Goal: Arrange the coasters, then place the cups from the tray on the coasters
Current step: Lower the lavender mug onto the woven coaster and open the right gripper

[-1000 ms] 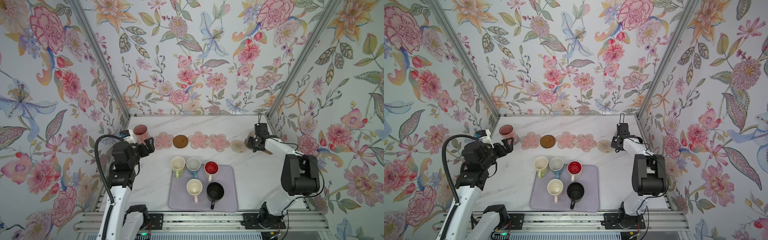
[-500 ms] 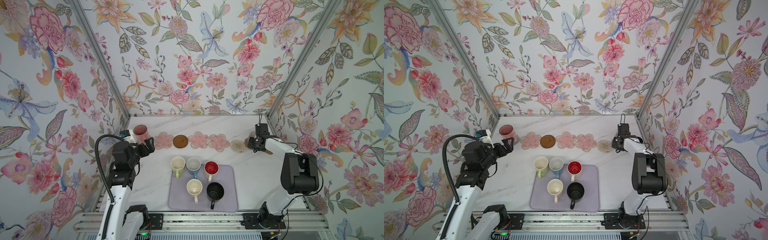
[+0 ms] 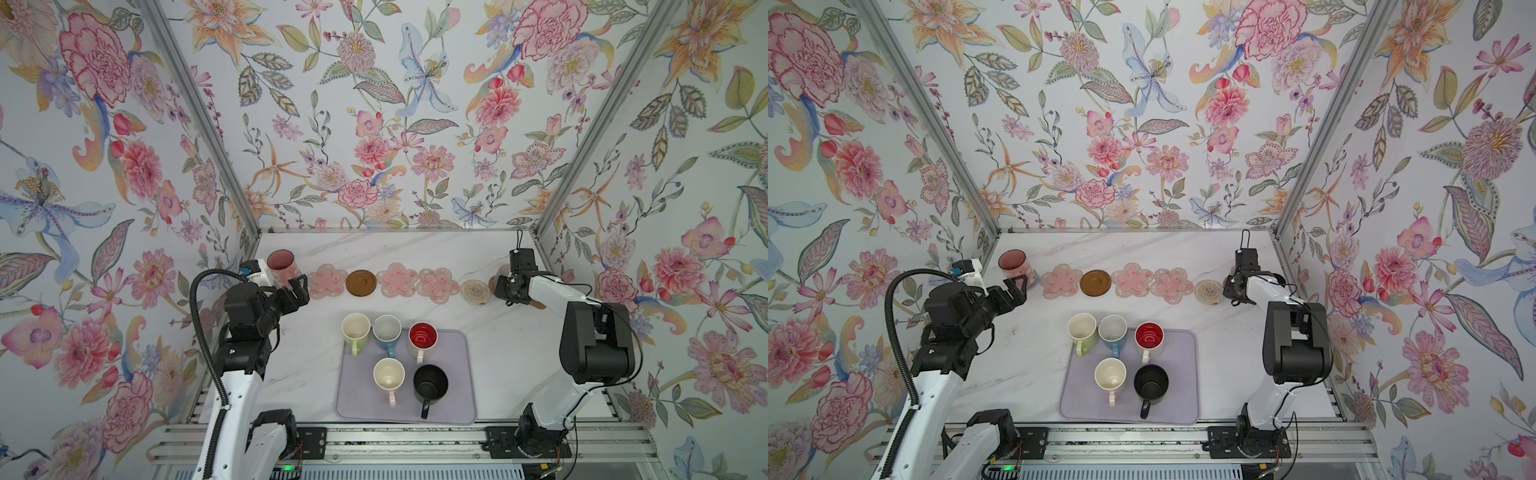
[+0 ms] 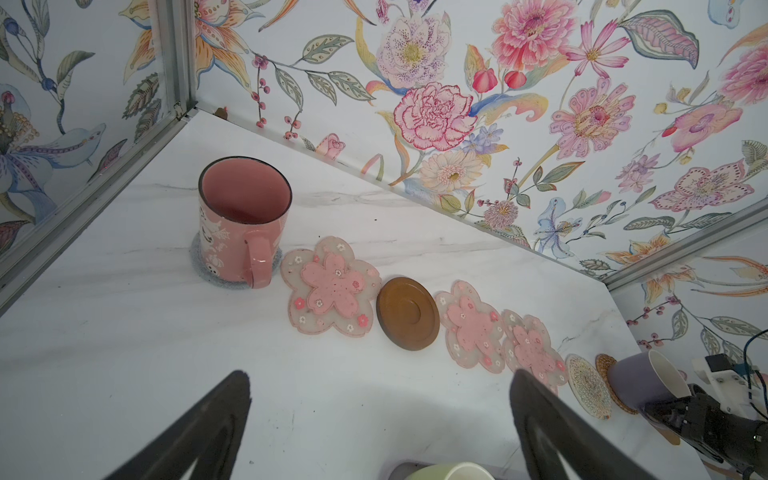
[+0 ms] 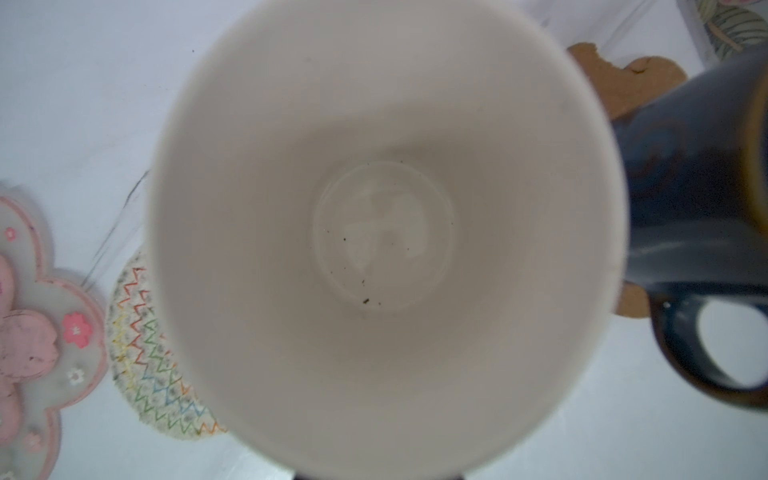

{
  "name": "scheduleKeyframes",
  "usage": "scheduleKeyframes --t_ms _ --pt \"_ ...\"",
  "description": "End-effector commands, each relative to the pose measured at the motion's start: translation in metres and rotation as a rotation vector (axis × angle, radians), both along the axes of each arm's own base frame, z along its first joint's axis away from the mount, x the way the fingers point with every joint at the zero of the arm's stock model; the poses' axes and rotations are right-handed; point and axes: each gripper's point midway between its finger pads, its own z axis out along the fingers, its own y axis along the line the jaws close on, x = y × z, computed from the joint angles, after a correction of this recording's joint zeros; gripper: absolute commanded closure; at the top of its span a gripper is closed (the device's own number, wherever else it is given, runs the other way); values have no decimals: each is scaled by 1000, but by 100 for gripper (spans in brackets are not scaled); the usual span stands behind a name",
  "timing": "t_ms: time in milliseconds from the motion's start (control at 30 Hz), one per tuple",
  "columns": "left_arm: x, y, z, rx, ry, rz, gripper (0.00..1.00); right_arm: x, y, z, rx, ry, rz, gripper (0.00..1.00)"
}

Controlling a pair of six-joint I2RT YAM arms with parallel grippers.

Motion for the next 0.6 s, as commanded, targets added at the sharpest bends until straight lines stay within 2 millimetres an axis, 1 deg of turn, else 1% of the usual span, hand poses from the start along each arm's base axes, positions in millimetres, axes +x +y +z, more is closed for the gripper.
scheduleKeyframes --t_ms 0,67,133,167,267,400,500,567 --pt "0 -2 0 -14 -11 -14 1 22 -2 19 0 -86 -2 96" --pt "0 -2 0 -13 -12 -14 1 22 -2 21 3 -89 -4 90" --pt "0 -2 0 -13 -11 -14 1 22 -1 25 7 -100 -4 81" --pt "0 -2 0 -14 -10 -14 1 21 0 28 10 -109 -3 74" --pt "0 -2 0 -14 -9 -13 1 20 2 38 21 -137 0 60" --pt "0 -2 1 -12 -9 -13 1 17 0 53 25 -168 -20 45" --pt "-1 -2 0 -12 -8 -12 1 12 1 67 36 -189 -32 34" --pt "-1 -2 0 -14 -8 -11 1 4 3 81 47 -212 -34 23"
